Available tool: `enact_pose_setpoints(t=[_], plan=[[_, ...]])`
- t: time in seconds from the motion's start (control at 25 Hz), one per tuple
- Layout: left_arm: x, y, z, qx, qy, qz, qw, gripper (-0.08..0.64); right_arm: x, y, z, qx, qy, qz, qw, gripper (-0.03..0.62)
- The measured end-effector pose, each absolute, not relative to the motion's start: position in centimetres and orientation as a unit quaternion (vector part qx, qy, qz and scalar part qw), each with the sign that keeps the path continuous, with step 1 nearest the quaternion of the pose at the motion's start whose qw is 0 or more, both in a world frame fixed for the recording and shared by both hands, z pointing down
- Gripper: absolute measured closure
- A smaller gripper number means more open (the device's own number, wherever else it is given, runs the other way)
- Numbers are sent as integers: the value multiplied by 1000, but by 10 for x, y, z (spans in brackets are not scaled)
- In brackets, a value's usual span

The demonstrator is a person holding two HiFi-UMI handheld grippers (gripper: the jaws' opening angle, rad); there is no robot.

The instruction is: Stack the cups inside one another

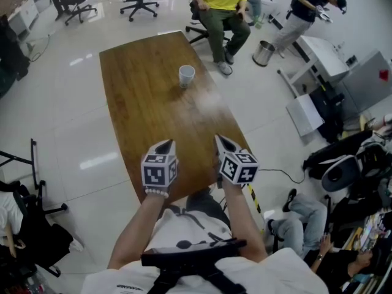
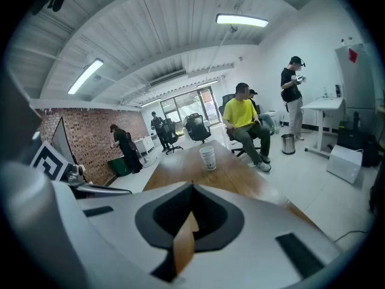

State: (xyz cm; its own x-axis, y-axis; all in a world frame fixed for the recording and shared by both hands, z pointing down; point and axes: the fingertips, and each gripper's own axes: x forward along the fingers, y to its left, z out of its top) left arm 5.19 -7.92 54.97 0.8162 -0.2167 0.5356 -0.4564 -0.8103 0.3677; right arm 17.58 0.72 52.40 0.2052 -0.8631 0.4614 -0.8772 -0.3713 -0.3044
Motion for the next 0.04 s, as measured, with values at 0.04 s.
enact_pose_setpoints(t=[0.04], plan=[[51,-78,550,920,-183,242,248,563,175,8,524,776,-560,289,12,592]])
